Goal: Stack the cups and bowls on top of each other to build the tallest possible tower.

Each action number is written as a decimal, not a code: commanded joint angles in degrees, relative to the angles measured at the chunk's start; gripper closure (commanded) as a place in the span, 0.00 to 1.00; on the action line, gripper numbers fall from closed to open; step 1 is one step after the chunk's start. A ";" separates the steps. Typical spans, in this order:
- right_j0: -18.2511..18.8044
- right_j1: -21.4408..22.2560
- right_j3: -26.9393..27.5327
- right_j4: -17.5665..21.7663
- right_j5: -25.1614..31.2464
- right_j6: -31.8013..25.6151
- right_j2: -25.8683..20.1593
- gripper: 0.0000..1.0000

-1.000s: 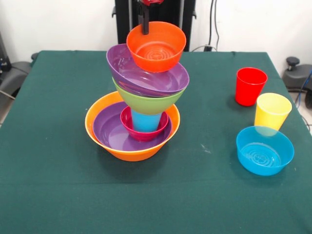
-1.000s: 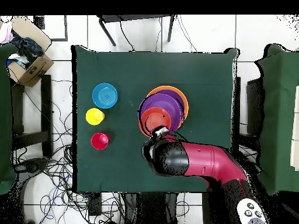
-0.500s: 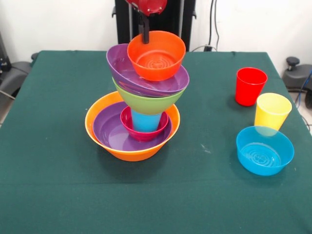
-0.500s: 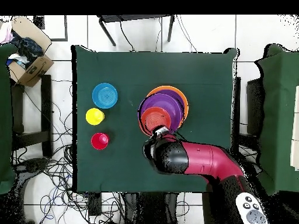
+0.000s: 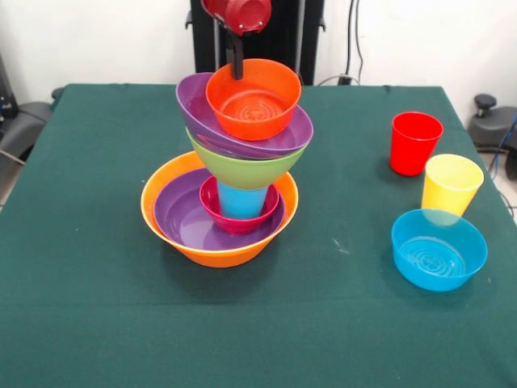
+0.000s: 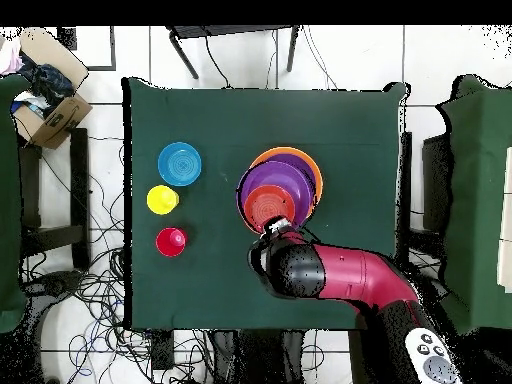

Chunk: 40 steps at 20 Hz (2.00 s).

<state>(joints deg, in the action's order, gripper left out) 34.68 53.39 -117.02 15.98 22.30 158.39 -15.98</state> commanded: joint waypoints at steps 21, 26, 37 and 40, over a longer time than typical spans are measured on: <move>1.29 -2.61 4.72 5.14 -2.28 -6.13 -1.55 1.00; 0.64 -3.80 4.73 5.77 -3.32 -5.51 -1.13 1.00; 1.88 -4.27 4.76 5.73 -4.04 -6.82 -2.77 0.00; 2.21 -4.27 4.57 5.62 -4.32 -6.82 -3.06 0.00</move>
<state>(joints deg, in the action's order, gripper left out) 36.31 50.67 -114.22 16.80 21.47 158.39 -15.04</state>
